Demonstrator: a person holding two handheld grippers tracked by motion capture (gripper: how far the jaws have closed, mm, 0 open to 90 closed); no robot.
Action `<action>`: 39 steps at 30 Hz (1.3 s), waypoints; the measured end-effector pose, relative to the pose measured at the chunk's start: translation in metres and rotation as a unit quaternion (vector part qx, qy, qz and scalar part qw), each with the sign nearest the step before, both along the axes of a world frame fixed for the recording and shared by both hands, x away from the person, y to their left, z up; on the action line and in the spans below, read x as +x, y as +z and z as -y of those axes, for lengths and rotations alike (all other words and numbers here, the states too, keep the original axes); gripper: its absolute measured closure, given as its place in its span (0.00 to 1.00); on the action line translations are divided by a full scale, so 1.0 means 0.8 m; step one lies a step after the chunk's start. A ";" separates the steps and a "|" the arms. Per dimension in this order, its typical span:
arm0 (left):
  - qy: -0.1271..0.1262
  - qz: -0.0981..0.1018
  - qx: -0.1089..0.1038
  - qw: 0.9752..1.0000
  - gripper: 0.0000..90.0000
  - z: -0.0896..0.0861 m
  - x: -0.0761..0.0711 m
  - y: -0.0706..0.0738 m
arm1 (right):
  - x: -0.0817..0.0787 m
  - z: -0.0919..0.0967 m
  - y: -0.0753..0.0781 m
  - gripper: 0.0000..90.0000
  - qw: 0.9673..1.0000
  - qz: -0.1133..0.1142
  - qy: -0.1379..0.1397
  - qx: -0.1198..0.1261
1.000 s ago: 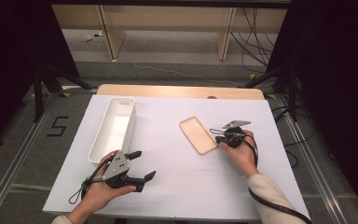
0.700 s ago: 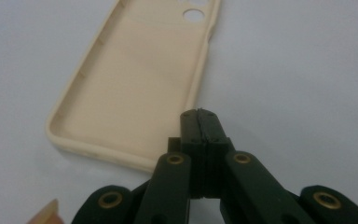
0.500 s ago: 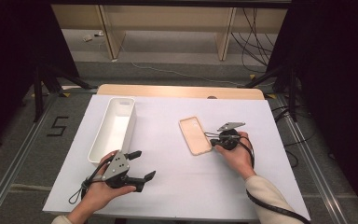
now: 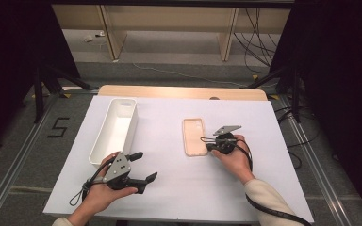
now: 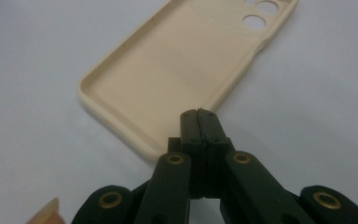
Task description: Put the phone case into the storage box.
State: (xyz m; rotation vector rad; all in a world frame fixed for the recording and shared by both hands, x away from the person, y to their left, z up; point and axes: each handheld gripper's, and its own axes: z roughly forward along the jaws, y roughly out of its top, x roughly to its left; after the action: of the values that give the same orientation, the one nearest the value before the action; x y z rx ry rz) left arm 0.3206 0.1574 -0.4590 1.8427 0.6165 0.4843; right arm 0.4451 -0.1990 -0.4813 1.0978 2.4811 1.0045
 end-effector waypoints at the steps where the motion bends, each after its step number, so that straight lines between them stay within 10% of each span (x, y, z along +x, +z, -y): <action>1: 0.000 0.000 0.000 1.000 0.17 0.000 0.000 0.000 | 0.000 0.000 0.000 1.00 1.000 0.000 0.000 0.000; 39: 0.000 0.002 0.000 1.000 0.18 0.000 0.000 0.000 | -0.005 -0.009 0.003 1.00 1.000 0.006 0.012 -0.001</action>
State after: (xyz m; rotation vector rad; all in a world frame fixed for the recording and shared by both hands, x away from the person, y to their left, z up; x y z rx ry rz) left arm 0.3203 0.1578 -0.4590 1.8412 0.6141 0.4878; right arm 0.4412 -0.1918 -0.4785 1.0600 2.4916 1.0120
